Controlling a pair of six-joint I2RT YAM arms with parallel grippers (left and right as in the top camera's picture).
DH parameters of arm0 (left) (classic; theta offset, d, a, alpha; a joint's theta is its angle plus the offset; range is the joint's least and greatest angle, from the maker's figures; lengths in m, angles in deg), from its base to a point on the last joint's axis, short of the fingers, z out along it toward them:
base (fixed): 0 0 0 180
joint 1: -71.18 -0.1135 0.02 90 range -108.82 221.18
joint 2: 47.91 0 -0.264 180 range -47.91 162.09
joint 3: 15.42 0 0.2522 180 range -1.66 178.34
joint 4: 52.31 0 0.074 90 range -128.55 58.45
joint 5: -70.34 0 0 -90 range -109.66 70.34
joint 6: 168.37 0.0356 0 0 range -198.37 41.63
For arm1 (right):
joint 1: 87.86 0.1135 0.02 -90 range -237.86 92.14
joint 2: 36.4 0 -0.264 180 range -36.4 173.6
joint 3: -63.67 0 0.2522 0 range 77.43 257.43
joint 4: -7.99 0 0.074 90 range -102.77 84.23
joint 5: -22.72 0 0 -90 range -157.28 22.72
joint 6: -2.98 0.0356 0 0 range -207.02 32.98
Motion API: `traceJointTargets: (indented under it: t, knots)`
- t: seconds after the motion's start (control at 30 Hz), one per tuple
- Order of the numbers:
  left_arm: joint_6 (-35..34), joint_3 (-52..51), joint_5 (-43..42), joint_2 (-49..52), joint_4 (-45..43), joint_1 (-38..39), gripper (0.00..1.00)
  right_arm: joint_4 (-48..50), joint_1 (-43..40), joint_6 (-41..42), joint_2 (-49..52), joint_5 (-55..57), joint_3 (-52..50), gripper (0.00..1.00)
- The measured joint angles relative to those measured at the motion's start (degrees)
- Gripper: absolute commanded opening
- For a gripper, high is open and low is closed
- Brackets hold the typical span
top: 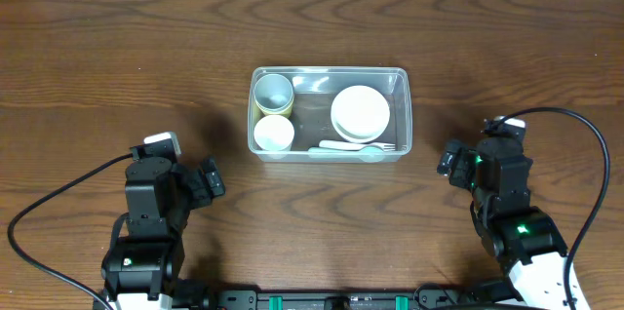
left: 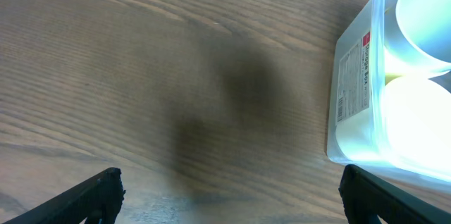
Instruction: Pack container
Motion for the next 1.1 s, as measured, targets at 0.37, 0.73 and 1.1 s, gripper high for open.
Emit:
traceJointTargets:
  t: [0.37,0.73,1.1]
  knots:
    - [0.0,0.0,0.1,0.0,-0.1,0.0,0.98,17.6,-1.0,-3.0,-21.1,-2.3,-12.9,0.99]
    - [0.0,-0.1,0.5,0.0,-0.1,0.0,0.98,26.9,-3.5,-13.1,-43.8,-5.9,-29.3,0.99]
    - [0.0,-0.1,0.7,0.0,-0.1,0.0,0.98,21.2,-3.8,-24.0,-48.1,-10.6,-29.5,0.99]
